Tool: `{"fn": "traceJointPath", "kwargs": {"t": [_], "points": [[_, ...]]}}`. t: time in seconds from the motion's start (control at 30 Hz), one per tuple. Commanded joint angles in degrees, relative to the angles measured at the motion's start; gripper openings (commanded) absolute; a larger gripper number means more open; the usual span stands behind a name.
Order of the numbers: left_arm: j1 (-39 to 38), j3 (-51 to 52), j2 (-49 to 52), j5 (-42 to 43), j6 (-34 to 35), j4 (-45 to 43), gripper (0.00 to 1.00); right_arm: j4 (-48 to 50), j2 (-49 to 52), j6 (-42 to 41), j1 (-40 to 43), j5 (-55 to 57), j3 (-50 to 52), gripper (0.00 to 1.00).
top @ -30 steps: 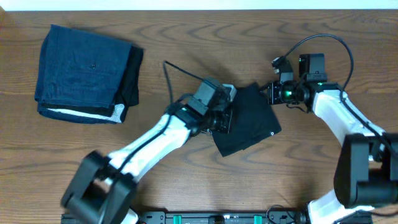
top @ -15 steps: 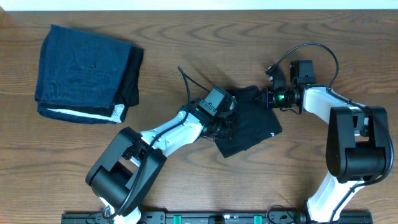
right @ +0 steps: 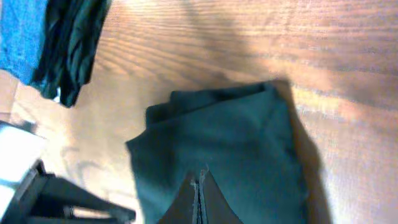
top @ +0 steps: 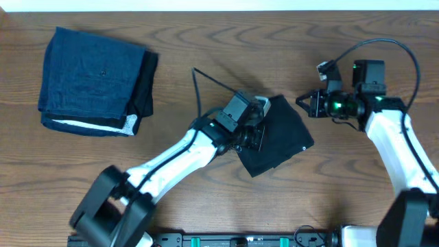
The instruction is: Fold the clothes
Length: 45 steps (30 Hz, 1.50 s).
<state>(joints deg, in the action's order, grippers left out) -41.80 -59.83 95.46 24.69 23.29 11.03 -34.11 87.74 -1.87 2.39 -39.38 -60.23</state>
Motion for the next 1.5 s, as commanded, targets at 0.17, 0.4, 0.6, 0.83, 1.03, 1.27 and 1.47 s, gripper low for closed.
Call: {"fn": "traceJointPath", "kwargs": {"t": [0.17,0.4,0.6,0.83,1.03,1.27,1.47], "points": [[0.0,-1.0,4.5,-7.8,-2.4,-5.3,0.17,-7.4,0.8,0.7,-0.1,6.8,3.0,0.01],[0.0,-1.0,12.8,-0.7,0.4,-14.3,0.17,0.8,1.1,-1.0,-0.2,8.3,13.6,0.01],[0.0,-1.0,18.9,-0.7,1.5,-15.7,0.17,9.6,1.1,-9.2,-0.2,13.3,21.7,0.01],[-0.1,-1.2,18.2,1.4,3.0,-15.7,0.12,12.0,1.1,-10.6,-0.2,14.0,23.6,0.01],[-0.1,-1.2,7.9,1.7,3.0,-16.0,0.12,12.1,1.1,-10.6,-0.2,13.9,23.6,0.01],[-0.1,-1.2,5.1,1.7,4.5,-19.3,0.16,12.1,1.1,-10.6,-0.2,13.9,23.6,0.01],[-0.8,-1.2,10.4,1.7,7.3,-22.9,0.16,12.3,1.1,-10.6,-0.2,13.9,23.6,0.01]]}}
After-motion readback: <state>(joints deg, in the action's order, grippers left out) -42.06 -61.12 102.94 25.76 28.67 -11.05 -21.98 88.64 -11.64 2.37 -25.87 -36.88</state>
